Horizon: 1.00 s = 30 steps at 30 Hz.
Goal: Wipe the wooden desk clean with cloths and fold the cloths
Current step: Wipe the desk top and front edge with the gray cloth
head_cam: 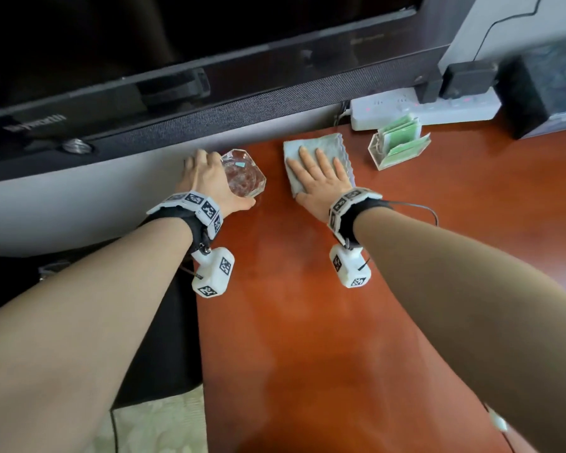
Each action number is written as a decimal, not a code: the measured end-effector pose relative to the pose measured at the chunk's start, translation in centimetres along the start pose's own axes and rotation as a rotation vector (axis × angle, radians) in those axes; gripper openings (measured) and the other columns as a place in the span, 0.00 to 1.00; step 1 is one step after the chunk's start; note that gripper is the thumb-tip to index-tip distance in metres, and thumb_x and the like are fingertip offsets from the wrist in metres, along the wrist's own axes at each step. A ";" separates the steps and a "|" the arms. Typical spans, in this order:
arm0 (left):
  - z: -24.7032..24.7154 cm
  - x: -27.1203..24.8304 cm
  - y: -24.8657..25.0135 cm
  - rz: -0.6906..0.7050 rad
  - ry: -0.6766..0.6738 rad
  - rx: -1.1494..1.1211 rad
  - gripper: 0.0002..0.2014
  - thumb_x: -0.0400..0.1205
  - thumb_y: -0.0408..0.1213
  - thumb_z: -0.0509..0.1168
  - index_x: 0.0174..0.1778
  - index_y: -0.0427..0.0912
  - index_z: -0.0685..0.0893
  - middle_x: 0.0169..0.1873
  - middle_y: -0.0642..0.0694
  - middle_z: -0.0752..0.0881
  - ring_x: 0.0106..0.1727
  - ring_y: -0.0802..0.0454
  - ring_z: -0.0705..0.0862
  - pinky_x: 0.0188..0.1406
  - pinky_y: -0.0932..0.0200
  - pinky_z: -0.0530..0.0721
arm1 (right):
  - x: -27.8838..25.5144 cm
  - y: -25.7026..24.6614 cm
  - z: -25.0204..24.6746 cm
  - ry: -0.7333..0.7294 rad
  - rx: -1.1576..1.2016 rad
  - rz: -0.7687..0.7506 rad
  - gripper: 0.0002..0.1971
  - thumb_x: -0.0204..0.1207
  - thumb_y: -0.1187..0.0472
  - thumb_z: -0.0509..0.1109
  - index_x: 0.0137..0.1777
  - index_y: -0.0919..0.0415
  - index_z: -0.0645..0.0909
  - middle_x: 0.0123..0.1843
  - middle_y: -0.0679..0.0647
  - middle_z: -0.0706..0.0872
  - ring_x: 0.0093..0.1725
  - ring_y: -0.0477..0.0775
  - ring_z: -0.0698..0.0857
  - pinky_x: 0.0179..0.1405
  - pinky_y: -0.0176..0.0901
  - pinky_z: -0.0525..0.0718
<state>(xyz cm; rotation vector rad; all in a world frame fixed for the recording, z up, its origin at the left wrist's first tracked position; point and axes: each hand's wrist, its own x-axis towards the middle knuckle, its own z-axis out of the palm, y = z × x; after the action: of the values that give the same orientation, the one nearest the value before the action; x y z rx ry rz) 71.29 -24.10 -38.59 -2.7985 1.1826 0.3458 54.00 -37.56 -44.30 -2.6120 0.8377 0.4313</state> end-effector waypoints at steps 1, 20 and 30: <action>0.1 -0.2 0.1 0.002 -0.005 0.006 0.53 0.57 0.68 0.77 0.70 0.35 0.71 0.66 0.38 0.72 0.69 0.37 0.70 0.69 0.42 0.75 | 0.4 0.0 -0.3 0.004 0.026 0.021 0.33 0.84 0.48 0.49 0.86 0.42 0.38 0.87 0.45 0.36 0.86 0.56 0.36 0.83 0.57 0.35; 1.1 -0.1 3.6 0.024 -0.026 0.002 0.51 0.54 0.71 0.75 0.66 0.40 0.73 0.62 0.42 0.75 0.64 0.41 0.75 0.56 0.46 0.78 | -7.8 -2.1 3.8 -0.017 -0.009 0.019 0.38 0.83 0.47 0.51 0.85 0.47 0.32 0.86 0.49 0.31 0.85 0.60 0.33 0.83 0.61 0.34; 0.5 -0.2 0.8 0.001 0.034 -0.042 0.51 0.57 0.69 0.76 0.68 0.39 0.73 0.64 0.41 0.74 0.67 0.40 0.72 0.62 0.45 0.76 | 0.4 -4.2 0.0 -0.008 0.038 0.028 0.31 0.86 0.49 0.45 0.86 0.46 0.37 0.87 0.48 0.34 0.85 0.57 0.35 0.83 0.60 0.36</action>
<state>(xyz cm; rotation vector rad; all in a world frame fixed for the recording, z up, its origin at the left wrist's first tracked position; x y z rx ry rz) 70.49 -24.42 -39.00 -2.8508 1.1969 0.3289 56.87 -34.63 -43.42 -2.5648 0.8726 0.4293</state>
